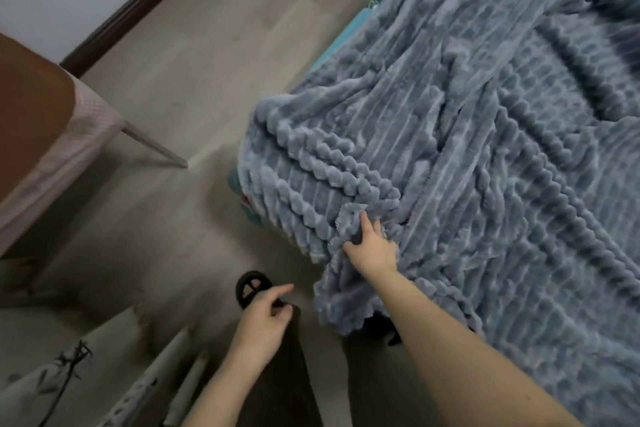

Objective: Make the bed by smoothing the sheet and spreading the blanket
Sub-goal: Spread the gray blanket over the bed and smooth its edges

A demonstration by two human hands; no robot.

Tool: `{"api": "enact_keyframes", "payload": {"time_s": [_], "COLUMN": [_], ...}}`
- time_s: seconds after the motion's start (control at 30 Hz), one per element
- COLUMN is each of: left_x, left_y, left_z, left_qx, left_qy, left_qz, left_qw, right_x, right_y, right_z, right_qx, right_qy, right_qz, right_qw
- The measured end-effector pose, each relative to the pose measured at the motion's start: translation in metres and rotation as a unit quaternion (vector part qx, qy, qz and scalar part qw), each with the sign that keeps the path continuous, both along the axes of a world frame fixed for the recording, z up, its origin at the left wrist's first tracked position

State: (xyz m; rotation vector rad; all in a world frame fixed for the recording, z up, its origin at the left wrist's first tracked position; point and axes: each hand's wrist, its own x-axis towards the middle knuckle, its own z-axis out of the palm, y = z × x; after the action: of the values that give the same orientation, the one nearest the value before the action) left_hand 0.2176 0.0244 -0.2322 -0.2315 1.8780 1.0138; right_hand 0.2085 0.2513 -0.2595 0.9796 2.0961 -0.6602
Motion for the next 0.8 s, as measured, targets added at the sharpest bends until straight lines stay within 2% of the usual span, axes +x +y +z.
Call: {"api": "enact_keyframes", "payload": {"time_s": [0.07,0.17,0.23,0.53,0.6,0.8], "left_x": [-0.025,-0.066,-0.085,-0.216,-0.246,-0.307], "left_y": [-0.024,-0.038,-0.036,0.051,0.069,0.114], "left_z": [-0.002,-0.004,-0.002,-0.01,-0.014,-0.018], "left_qx": [-0.028,-0.059,-0.064,0.005,-0.029,-0.141], "left_qy": [0.022,0.045,0.041,0.035,0.027,0.059], "left_qz": [0.019,0.042,0.071,0.05,0.061,-0.011], "left_qw": [0.999,0.996,0.995,0.998,0.997,0.988], "right_x": [-0.004,-0.013,-0.011,-0.023,-0.023,-0.025], "right_y": [-0.009,-0.002,0.002,0.014,0.018,0.018], "right_z": [-0.006,-0.009,-0.008,-0.005,-0.005,-0.002], "right_qx": [0.028,-0.009,-0.02,-0.052,-0.056,-0.073], "right_qy": [-0.026,-0.065,-0.083,-0.137,-0.142,-0.164], "right_qz": [0.029,0.005,0.034,0.066,0.072,0.076], "right_qw": [0.999,0.998,0.996,0.987,0.986,0.981]}}
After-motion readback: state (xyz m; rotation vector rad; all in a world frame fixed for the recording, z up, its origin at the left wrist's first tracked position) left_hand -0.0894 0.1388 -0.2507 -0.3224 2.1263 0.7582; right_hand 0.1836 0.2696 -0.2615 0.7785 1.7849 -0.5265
